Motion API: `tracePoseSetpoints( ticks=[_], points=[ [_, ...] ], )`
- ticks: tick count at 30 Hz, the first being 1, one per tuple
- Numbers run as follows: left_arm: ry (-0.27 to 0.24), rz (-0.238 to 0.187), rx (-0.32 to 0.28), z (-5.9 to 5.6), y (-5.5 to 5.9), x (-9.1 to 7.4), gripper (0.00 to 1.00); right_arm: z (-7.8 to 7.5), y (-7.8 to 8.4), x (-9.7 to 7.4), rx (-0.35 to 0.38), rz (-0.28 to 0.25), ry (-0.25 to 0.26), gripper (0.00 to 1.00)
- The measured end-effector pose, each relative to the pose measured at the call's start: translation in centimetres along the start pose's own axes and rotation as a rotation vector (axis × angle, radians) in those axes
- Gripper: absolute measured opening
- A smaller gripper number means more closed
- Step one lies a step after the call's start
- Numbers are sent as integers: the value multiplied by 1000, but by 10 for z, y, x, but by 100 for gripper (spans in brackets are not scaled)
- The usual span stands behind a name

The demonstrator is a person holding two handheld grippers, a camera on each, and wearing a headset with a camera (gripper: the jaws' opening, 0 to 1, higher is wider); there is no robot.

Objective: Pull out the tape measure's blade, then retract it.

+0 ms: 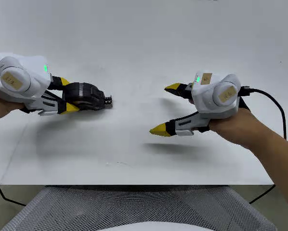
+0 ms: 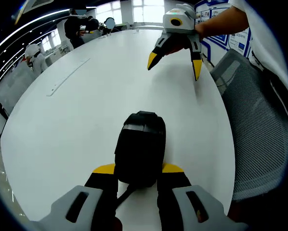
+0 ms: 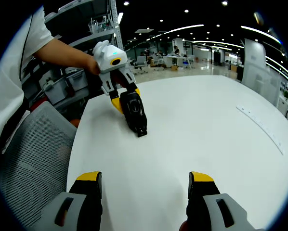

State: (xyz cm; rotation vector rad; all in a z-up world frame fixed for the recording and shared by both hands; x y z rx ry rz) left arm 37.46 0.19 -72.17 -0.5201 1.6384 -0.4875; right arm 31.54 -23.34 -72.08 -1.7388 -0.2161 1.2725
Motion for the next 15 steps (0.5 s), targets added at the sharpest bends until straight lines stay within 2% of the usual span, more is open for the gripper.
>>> tracePoseSetpoints(
  ticks=[2,15],
  points=[
    [8,11,37,0,0,0,25,1,-2,2,-2,-6,-3,71],
    [15,-1,7,1,0,1,26,5,-19,24,-36,-47,-25,63]
  ],
)
Point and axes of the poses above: the centre of the closed fingertips' face, and the gripper's own axes: x roughly forward along the fingers, z roughly to its left, y roughly out of its underside, the point moved 5 cm from there along -x, roughly backward along the fingers, and after that the axes turned 13 degrees about y, right-handed, at the moved point
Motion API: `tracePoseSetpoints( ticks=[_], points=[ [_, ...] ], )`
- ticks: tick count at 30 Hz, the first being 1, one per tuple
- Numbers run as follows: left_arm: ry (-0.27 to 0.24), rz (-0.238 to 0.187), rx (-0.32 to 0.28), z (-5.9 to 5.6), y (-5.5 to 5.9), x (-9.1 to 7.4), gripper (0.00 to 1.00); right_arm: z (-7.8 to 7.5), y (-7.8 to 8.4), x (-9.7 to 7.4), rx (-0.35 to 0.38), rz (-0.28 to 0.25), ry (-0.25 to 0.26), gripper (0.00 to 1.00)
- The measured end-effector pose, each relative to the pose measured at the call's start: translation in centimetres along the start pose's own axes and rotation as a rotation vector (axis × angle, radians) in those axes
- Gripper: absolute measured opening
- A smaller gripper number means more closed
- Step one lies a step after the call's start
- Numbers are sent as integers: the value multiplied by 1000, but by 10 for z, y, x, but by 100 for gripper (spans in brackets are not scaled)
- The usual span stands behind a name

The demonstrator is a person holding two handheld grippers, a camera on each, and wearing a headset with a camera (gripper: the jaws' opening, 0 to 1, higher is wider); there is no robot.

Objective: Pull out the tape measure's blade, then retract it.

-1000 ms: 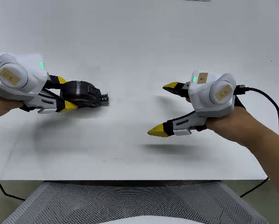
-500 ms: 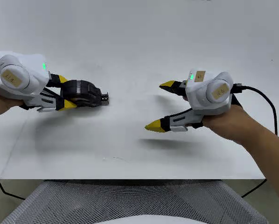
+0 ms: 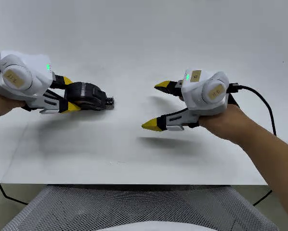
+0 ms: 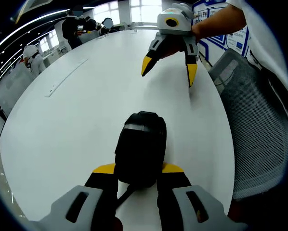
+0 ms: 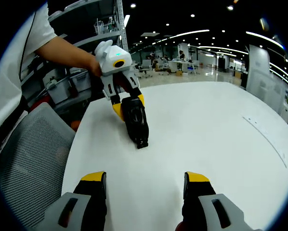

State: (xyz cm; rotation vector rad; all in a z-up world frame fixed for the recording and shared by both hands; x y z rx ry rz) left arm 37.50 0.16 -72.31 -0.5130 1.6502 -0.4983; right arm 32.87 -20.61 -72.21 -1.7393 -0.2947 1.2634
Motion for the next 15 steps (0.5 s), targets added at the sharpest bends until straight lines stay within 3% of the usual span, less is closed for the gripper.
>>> tracePoseSetpoints(
  ticks=[15],
  points=[
    [-2,-3,-15,2,0,-1,26,7,-17,36,-57,-42,-44,52]
  ],
)
Point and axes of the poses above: the centre of the closed fingertips' face, and the gripper's own axes: x roughly forward along the fingers, z roughly to its left, y roughly out of its underside, the point moved 5 cm from there along -x, roughly backward along the fingers, and after that the axes turned 13 degrees about y, right-handed, at the moved point
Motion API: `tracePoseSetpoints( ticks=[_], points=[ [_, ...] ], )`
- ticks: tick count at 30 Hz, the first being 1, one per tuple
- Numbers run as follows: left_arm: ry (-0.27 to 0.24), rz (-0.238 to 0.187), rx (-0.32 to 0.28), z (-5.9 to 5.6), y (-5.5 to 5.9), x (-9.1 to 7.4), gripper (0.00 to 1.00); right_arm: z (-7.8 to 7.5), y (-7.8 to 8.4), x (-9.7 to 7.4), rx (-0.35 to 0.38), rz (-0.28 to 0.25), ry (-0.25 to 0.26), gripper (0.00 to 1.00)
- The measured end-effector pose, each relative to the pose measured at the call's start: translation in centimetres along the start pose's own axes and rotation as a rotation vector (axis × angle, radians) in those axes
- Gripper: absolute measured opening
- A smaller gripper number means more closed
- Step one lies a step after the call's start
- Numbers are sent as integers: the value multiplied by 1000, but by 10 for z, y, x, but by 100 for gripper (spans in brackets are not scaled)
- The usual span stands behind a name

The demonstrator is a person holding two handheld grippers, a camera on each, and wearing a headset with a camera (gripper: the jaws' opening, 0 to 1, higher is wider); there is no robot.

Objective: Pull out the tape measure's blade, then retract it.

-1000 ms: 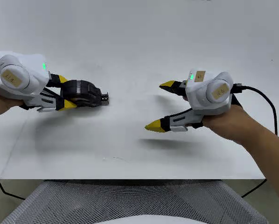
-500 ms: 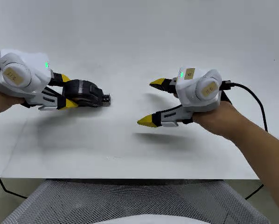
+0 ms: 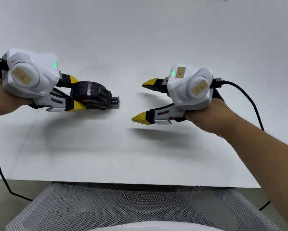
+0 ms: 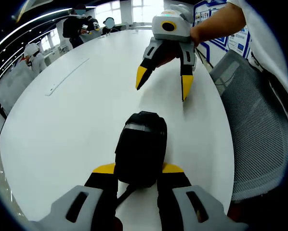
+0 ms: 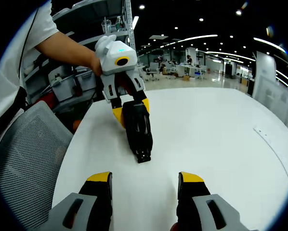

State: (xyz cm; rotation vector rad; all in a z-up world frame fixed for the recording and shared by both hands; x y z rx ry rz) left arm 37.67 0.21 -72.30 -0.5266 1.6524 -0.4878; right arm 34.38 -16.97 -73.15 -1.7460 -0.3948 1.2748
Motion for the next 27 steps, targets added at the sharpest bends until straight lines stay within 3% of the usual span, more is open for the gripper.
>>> tracePoseSetpoints(
  ticks=[10,27],
  points=[
    [0,1,-8,0,0,0,26,5,-5,21,-41,-23,-25,40],
    [0,2,-3,0,0,1,26,8,-10,43,-89,-44,-56,22]
  ],
)
Point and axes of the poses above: the centre of the closed fingertips' face, and the gripper's own axes: x roughly forward along the fingers, z roughly to its left, y roughly out of its underside, the point moved 5 cm from there along -x, roughly backward along the fingers, and after that the axes turned 13 degrees about y, right-handed, at the moved point
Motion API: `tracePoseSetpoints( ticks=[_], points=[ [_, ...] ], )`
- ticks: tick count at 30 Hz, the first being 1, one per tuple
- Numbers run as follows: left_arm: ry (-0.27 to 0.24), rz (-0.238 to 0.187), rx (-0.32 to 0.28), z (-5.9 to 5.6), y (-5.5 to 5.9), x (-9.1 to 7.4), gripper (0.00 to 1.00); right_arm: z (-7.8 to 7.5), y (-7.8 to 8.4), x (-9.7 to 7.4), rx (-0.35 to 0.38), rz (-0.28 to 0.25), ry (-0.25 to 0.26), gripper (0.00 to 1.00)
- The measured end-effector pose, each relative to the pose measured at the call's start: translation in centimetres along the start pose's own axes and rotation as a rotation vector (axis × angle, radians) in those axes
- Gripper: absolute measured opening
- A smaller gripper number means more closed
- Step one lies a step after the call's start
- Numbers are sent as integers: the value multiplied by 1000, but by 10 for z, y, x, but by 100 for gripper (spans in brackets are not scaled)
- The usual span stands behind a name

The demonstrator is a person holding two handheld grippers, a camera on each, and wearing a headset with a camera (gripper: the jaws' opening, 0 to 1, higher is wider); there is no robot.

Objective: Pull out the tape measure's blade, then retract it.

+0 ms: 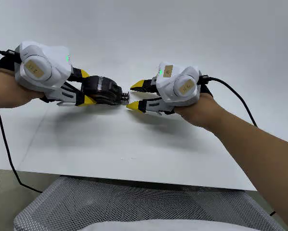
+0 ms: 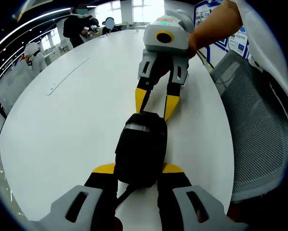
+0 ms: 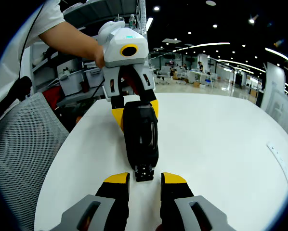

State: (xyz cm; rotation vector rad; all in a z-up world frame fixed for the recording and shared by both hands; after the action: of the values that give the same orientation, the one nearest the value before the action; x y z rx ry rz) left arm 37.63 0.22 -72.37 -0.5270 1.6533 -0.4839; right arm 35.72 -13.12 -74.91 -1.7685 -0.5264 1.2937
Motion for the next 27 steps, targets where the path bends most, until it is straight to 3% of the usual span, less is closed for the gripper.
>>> tracePoseSetpoints(
  ticks=[7,27],
  points=[
    [0,1,-3,0,-1,0,26,-2,-1,7,-18,-7,-13,16],
    [-2,2,-4,0,-1,0,26,3,0,17,-21,-8,-36,12]
  ],
)
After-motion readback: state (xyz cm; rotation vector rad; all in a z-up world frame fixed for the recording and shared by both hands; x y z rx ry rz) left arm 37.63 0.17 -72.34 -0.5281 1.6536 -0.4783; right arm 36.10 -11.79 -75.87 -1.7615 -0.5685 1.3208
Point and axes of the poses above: the centre of the closed fingertips' face, and the gripper's own axes: x roughly forward along the fingers, z roughly to its left, y roughly out of its underside, the point moved 5 cm from there along -x, roughly backward along the fingers, and after that the axes turned 13 degrees about y, right-handed, at the moved point
